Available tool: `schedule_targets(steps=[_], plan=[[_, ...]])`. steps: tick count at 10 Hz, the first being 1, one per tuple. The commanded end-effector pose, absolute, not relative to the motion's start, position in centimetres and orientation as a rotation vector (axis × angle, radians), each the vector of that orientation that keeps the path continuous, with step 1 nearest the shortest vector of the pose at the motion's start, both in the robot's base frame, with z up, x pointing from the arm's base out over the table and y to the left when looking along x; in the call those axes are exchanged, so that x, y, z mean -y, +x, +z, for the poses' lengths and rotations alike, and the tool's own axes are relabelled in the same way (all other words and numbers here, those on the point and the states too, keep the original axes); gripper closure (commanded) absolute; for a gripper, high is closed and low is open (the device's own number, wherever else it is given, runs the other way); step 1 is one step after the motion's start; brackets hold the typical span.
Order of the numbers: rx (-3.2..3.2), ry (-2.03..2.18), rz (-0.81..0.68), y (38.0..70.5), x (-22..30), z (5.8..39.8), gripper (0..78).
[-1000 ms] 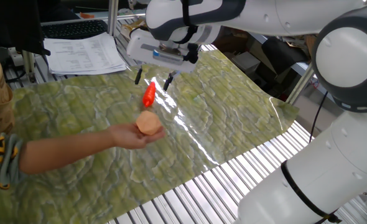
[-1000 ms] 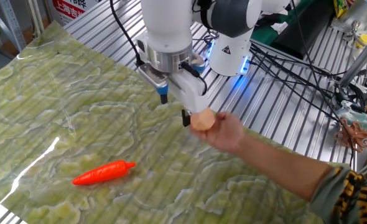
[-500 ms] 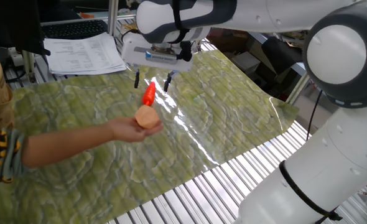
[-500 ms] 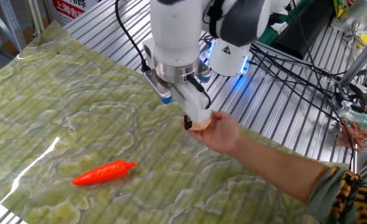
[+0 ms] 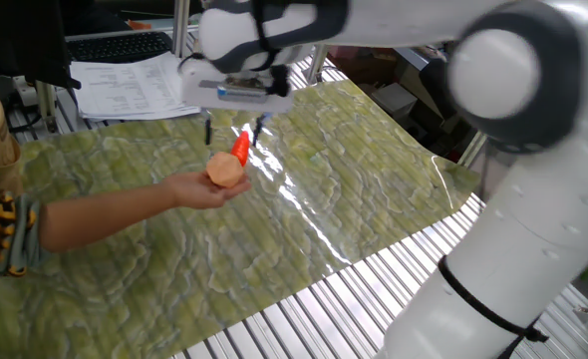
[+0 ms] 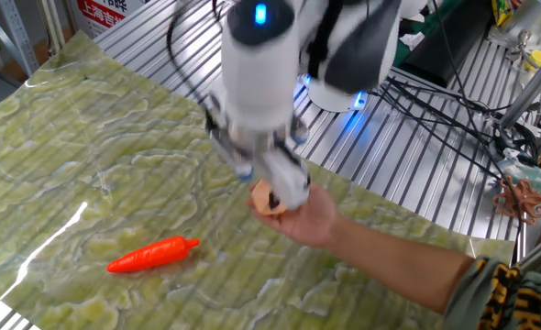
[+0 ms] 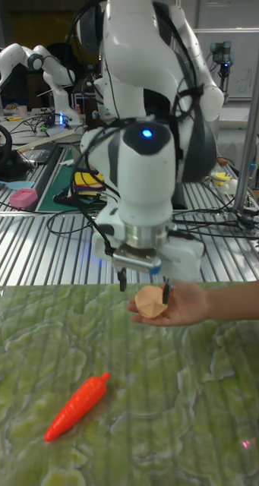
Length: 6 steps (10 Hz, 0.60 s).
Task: Receive something handed over by a human
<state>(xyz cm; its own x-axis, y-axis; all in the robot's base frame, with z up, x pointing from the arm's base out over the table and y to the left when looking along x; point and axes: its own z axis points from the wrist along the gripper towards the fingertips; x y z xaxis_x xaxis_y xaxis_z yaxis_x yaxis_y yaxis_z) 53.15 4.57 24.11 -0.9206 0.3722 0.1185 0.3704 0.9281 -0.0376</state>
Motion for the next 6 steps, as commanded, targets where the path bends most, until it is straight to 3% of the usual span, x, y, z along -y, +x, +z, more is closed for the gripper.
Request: schedule_targets(steps=[1, 2, 3, 6], plan=[[2.93, -0.49, 0.149, 56.6, -8.8, 18.8, 0.2], [2.93, -0.49, 0.149, 56.6, -8.8, 18.8, 0.2], [2.905, -0.479, 0.308, 55.7, -9.8, 16.6, 0.2], [2.975, -0.539, 0.129, 56.6, -10.2, 14.7, 0.2]])
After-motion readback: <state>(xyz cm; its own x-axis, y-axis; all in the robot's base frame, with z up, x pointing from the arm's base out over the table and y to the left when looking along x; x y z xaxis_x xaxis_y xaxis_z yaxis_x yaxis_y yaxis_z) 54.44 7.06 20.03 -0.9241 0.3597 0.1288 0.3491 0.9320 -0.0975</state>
